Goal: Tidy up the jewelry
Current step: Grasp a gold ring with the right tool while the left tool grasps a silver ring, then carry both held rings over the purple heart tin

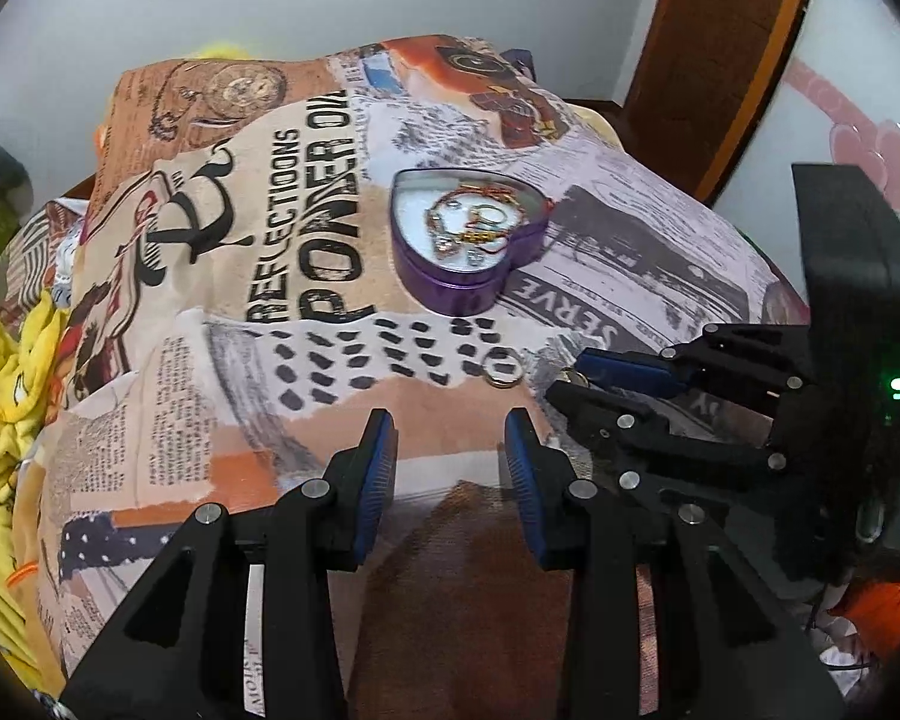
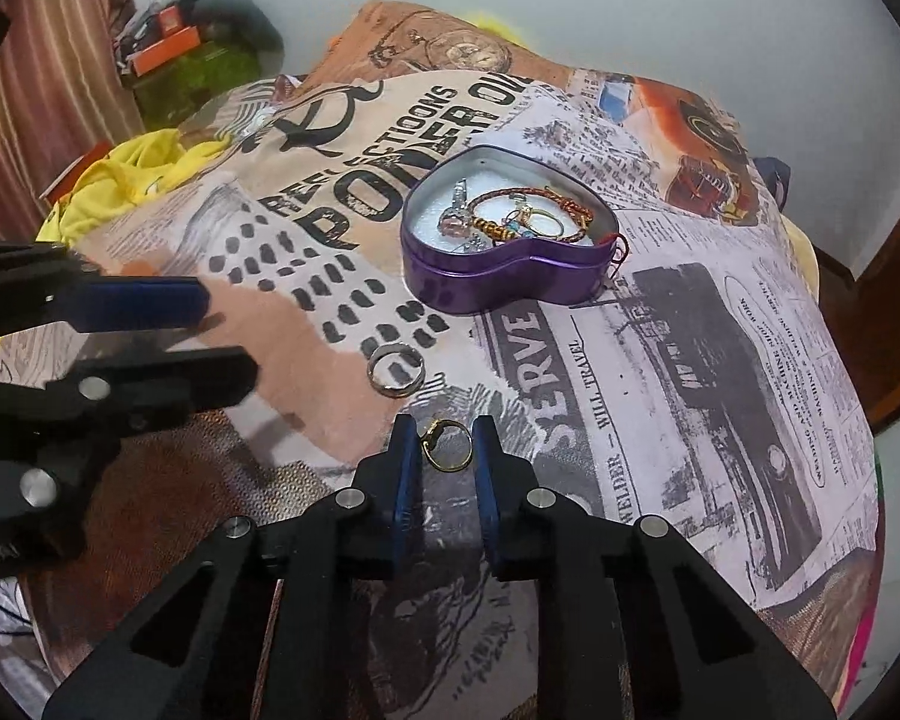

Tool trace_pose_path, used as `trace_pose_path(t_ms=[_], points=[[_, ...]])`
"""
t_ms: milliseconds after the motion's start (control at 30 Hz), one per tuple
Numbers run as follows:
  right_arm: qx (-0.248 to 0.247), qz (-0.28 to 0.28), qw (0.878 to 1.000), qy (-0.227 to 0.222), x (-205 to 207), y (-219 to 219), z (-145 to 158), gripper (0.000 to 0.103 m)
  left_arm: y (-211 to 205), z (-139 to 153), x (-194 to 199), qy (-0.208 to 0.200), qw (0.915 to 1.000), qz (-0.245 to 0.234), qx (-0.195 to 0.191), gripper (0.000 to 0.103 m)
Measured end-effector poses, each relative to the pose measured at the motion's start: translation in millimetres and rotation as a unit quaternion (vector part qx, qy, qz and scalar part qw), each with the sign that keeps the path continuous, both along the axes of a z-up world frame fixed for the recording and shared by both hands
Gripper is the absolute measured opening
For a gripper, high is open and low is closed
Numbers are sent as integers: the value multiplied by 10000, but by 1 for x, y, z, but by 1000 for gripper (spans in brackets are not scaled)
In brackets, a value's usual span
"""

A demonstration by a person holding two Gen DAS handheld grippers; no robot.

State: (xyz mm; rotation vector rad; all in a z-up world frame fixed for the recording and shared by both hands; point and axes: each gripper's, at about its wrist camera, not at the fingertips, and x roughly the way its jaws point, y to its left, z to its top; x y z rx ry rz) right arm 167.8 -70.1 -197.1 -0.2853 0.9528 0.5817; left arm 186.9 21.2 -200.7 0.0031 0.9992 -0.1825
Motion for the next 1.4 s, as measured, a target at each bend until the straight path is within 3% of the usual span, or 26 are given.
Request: trace_pose_path(t_ms=[433, 700, 933, 1133, 1400], points=[[365, -449, 9981, -205, 7, -42, 28, 17, -26, -18, 28, 186, 9995, -216, 123, 37], [561, -552, 9967, -176, 20, -52, 26, 17, -30, -30, 42, 287, 9992, -256, 56, 37], [614, -596, 9962, -141, 25, -56, 22, 17, -30, -35, 49, 256, 9993, -262, -96, 21], [637, -608, 9959, -224, 23, -57, 30, 17, -31, -25, 46, 165, 9993, -325, -42, 21], [717, -626, 9942, -505, 20, -56, 54, 17, -19, 11, 36, -272, 9993, -223, -77, 21]])
